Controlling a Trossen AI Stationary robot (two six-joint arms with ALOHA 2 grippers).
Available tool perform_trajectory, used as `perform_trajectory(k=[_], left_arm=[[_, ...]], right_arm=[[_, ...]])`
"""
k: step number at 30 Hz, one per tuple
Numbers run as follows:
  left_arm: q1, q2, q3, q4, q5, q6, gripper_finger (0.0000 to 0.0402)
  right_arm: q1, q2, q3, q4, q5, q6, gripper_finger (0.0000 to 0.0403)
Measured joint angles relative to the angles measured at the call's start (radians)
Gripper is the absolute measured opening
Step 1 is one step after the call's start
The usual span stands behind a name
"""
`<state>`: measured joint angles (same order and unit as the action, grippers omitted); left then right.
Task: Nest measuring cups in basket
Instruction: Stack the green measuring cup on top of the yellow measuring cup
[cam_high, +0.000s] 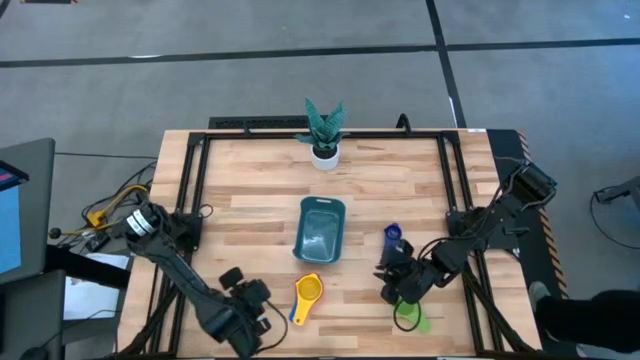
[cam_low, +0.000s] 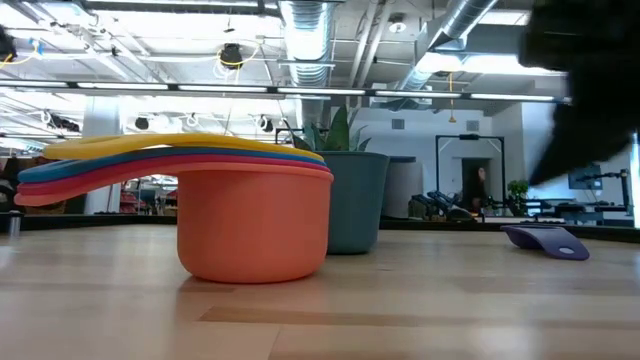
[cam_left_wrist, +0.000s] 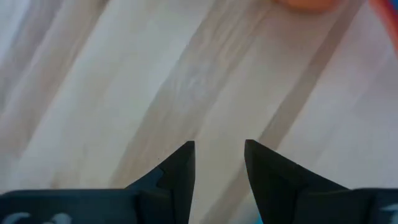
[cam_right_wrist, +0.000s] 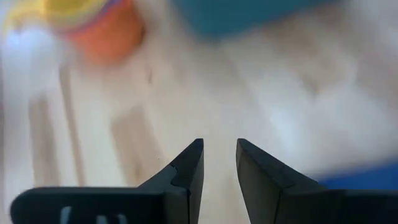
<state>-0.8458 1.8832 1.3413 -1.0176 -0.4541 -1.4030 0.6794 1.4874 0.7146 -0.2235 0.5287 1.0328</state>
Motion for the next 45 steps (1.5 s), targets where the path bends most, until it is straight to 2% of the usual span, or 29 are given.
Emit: perform_trajectory(k=[5, 9, 13, 16, 23, 29, 32, 36, 40, 42, 45], left_arm=[[0.061, 0.0, 0.009, 0.005, -0.026, 0.135, 0.013], [0.098, 0.0, 0.01, 0.007, -0.033, 0.169, 0.013], [0.12, 0.0, 0.01, 0.028, -0.017, 0.226, 0.013], [0.136, 0.0, 0.01, 0.044, -0.005, 0.274, 0.013], [0.155, 0.0, 0.01, 0.049, -0.005, 0.278, 0.013], [0.154, 0.0, 0.01, 0.04, 0.005, 0.268, 0.013], [0.154, 0.0, 0.01, 0.04, 0.004, 0.268, 0.013], [0.157, 0.0, 0.01, 0.04, 0.004, 0.27, 0.013], [0.16, 0.0, 0.01, 0.047, 0.003, 0.268, 0.013], [0.165, 0.0, 0.009, 0.086, 0.007, 0.301, 0.0129], [0.182, 0.0, -0.008, 0.217, 0.053, 0.378, 0.0122]], right_arm=[[0.081, -0.001, 0.059, -0.175, -0.142, 0.082, 0.0119], [0.166, -0.001, 0.111, -0.266, -0.152, 0.145, 0.0119], [0.229, -0.001, 0.12, -0.278, -0.155, 0.161, 0.0119], [0.256, 0.01, 0.118, -0.345, -0.125, 0.169, 0.0119], [0.248, 0.065, 0.116, -0.362, -0.123, 0.167, 0.0149], [0.212, 0.145, 0.116, -0.363, -0.225, 0.164, 0.0194], [0.196, 0.169, 0.119, -0.359, -0.246, 0.188, 0.0197], [0.181, 0.183, 0.146, -0.363, -0.217, 0.198, 0.0155], [0.157, 0.168, 0.205, -0.359, -0.176, 0.196, 0.0073], [0.145, 0.162, 0.239, -0.342, -0.111, 0.17, 0.0031], [0.129, 0.162, 0.295, -0.309, -0.034, 0.112, 0.0016]])
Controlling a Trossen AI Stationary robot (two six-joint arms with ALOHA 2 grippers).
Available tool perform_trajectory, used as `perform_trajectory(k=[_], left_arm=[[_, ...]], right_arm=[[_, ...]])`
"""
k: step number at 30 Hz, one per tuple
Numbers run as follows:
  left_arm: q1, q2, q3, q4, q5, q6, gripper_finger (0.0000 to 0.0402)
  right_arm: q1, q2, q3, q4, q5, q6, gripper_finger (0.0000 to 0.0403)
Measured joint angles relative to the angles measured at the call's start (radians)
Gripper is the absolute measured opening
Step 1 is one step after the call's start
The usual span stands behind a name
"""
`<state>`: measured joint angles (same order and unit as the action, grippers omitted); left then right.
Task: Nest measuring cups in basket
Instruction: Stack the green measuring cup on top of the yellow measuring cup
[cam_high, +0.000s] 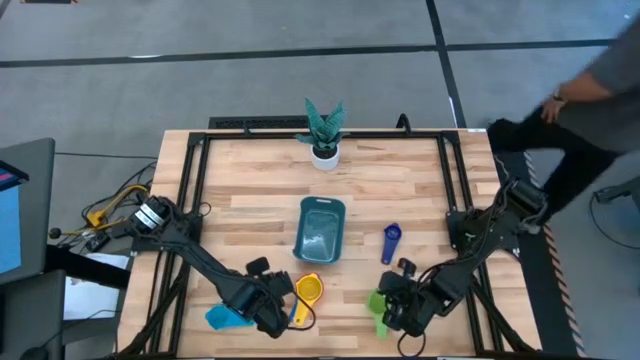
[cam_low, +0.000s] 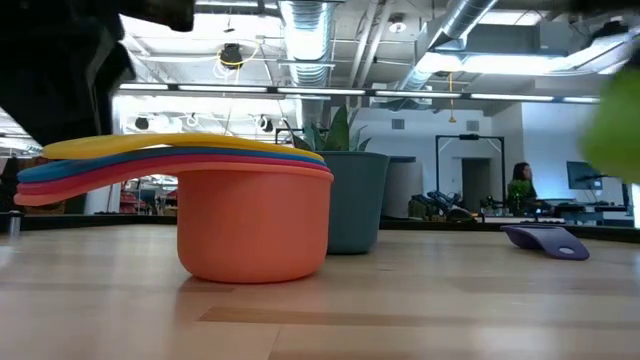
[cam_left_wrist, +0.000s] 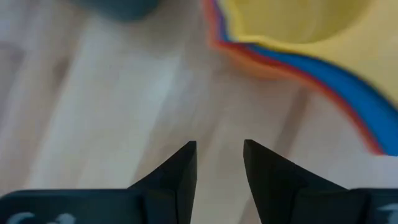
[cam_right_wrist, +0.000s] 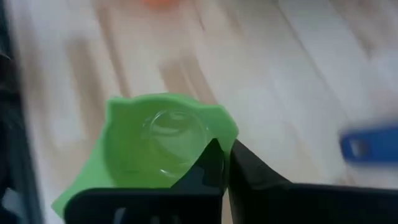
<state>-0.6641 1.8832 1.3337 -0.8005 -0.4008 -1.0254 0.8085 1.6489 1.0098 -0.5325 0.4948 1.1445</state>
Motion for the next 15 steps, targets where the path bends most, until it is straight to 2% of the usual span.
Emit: perform_trajectory(k=[5, 9, 12, 15], left_arm=[[0.013, 0.0, -0.009, 0.095, -0.006, 0.09, 0.0112], [0.017, 0.0, -0.01, 0.118, -0.027, 0.107, 0.011], [0.022, 0.0, -0.01, 0.149, -0.025, 0.12, 0.0109], [0.023, 0.0, -0.01, 0.218, -0.025, 0.158, 0.0109]], right_arm=[[-0.025, -0.001, 0.055, -0.011, 0.007, -0.03, 0.0041], [-0.073, -0.001, 0.105, 0.021, 0.023, -0.047, 0.0017], [-0.138, -0.001, 0.121, 0.112, 0.023, -0.055, 0.001], [-0.206, 0.009, 0.134, 0.219, -0.033, -0.08, 0.003]])
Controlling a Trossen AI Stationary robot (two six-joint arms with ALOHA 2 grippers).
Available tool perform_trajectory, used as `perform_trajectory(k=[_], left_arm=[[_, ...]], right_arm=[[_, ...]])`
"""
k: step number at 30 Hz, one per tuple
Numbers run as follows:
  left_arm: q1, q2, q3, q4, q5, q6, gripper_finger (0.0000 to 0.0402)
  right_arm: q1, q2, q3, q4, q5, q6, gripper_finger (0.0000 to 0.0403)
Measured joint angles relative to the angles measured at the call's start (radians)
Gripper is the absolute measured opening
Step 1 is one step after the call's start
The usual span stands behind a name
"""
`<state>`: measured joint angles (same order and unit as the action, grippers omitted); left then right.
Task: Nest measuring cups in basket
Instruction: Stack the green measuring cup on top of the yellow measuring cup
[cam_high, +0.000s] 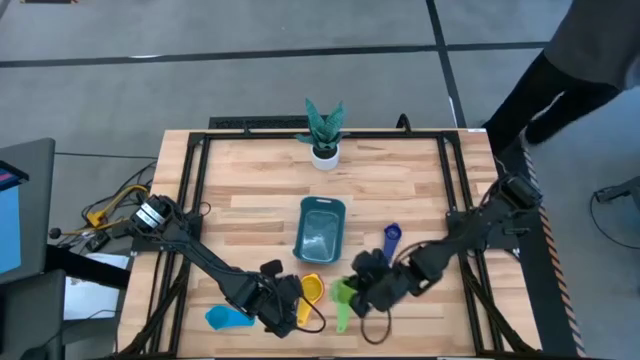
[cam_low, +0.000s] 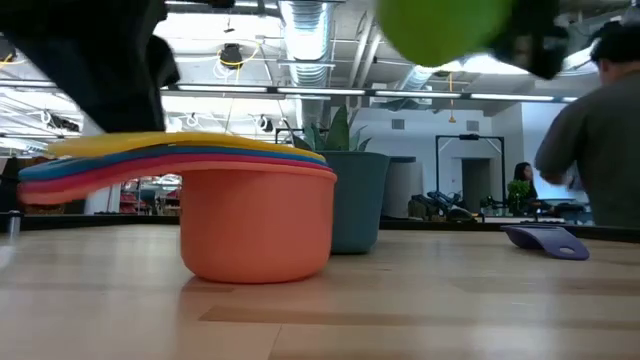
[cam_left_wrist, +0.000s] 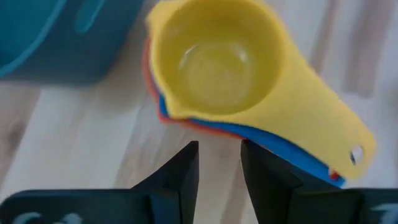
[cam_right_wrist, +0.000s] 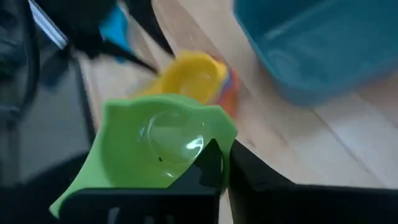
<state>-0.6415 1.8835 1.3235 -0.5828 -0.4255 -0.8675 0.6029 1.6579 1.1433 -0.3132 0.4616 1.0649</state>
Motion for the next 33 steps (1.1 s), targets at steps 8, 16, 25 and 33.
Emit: perform_trajectory(k=[8, 16, 25, 33], left_arm=[[0.0, 0.0, 0.0, 0.142, -0.046, 0.133, 0.0109], [0.003, 0.0, 0.0, 0.165, -0.075, 0.182, 0.0109], [-0.015, -0.004, 0.0, -0.008, -0.006, 0.051, 0.0109], [-0.06, -0.068, 0.0, -0.13, -0.059, -0.05, 0.0109]], right_arm=[[-0.091, 0.0, 0.004, 0.108, -0.073, 0.007, 0.0036], [-0.1, 0.0, 0.004, 0.128, -0.102, -0.016, 0.0019], [-0.141, 0.141, 0.092, 0.139, -0.153, -0.142, 0.0015], [-0.148, 0.254, 0.231, 0.066, -0.206, -0.199, 0.0028]])
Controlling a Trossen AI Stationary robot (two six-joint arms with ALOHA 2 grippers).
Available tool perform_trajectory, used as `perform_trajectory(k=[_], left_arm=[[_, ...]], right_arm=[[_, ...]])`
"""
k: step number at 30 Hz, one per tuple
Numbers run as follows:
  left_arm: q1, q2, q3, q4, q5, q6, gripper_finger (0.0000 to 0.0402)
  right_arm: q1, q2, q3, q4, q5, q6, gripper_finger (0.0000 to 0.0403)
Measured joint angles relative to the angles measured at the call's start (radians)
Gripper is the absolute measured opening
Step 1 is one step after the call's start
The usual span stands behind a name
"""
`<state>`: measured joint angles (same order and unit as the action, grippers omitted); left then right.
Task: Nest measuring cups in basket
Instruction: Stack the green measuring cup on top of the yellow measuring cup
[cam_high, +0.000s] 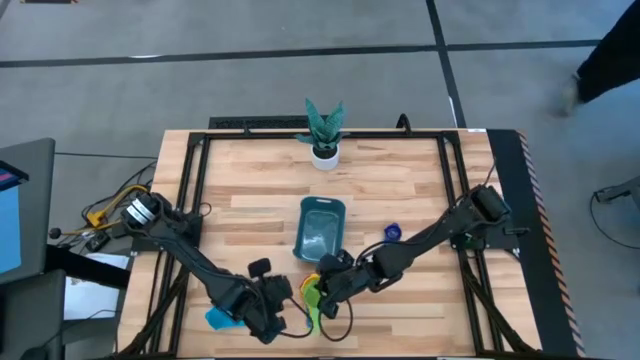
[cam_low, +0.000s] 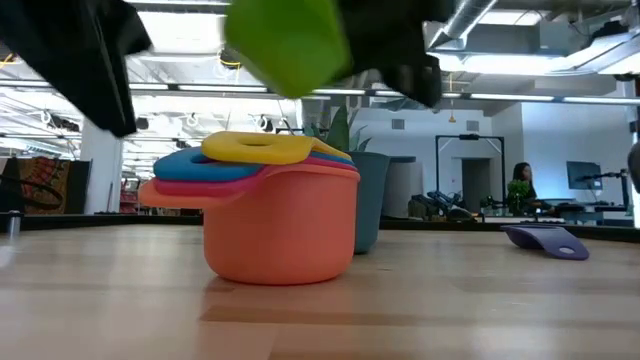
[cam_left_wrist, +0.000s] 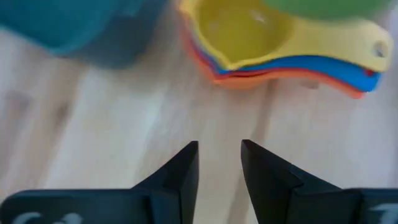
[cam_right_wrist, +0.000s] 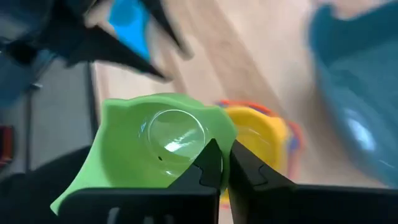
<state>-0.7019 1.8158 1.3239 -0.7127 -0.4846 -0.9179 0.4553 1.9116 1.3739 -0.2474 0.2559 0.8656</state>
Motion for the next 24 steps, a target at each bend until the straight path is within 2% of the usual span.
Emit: perform_trajectory(k=[7, 19, 24], left_arm=[[-0.037, -0.066, 0.001, -0.057, -0.137, -0.05, 0.0109], [-0.043, -0.07, 0.001, -0.068, -0.156, -0.055, 0.0109], [-0.046, -0.07, 0.001, -0.069, -0.156, -0.055, 0.0109]], right_arm=[[-0.001, 0.058, 0.041, -0.039, -0.022, 0.0, 0.0018], [-0.02, 0.056, 0.043, -0.095, -0.015, 0.024, 0.0064], [-0.026, 0.055, 0.043, -0.096, -0.014, 0.024, 0.01]])
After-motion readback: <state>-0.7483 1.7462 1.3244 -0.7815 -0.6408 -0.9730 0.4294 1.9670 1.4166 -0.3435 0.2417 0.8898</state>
